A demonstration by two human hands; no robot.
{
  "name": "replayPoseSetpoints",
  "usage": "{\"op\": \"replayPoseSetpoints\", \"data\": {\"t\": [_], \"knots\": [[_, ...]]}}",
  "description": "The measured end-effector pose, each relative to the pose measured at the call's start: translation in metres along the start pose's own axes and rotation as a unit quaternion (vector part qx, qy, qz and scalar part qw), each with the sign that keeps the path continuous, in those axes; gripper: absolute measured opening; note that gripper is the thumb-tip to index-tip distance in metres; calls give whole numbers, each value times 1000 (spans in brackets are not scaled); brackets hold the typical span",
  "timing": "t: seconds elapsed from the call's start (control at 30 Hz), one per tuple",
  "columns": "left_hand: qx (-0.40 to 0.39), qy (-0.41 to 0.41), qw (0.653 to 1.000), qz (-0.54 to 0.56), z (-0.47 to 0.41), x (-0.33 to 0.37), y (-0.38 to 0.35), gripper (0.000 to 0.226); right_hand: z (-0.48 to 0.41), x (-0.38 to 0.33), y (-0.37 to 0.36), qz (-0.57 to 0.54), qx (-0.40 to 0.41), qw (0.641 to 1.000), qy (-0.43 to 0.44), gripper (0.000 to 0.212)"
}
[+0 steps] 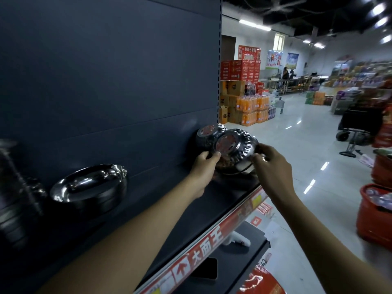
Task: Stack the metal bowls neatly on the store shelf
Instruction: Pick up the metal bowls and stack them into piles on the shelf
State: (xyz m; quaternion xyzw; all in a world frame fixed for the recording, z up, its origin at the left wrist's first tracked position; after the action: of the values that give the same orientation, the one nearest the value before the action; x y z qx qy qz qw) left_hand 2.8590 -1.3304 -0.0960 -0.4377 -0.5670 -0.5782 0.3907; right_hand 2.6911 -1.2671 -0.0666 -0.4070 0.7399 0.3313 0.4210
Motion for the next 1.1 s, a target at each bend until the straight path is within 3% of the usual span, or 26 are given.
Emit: {"op": "replayPoseSetpoints", "data": {"t": [0.17,0.33,0.57,0.67,0.93,1.1], "knots": [[67,-12,998,9,61,2,41,53,37,-36,-9,-38,-17,998,36,34],[139,-22,990,-5,142,-1,89,15,87,-57,-26,-94,-63,993,29,41],[210,-29,975,-68,248,-3,139,37,156,-83,-50,-159,-145,976,20,32],[240,-37,966,-95,280,-14,162,42,175,-83,-68,-202,-211,956,12,39],[203,-54,968,-135,334,-51,206,84,216,-95,-107,-212,-389,893,84,79],[199,-58,974,-96,351,-62,215,77,233,-95,-127,-212,-379,895,103,82]]}}
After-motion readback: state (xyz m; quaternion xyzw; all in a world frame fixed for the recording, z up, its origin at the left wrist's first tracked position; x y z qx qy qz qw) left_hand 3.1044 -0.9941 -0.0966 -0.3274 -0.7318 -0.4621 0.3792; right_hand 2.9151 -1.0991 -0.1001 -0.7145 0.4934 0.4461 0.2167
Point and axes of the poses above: each hand's wrist, its own z-axis away from the middle knuckle, its own y-axis out of the back of the hand, x = y × z, the point moved 3 cm from there along -z, towards the middle knuckle, and after that the axes turned 13 degrees about -z, right-handed, at the moved point
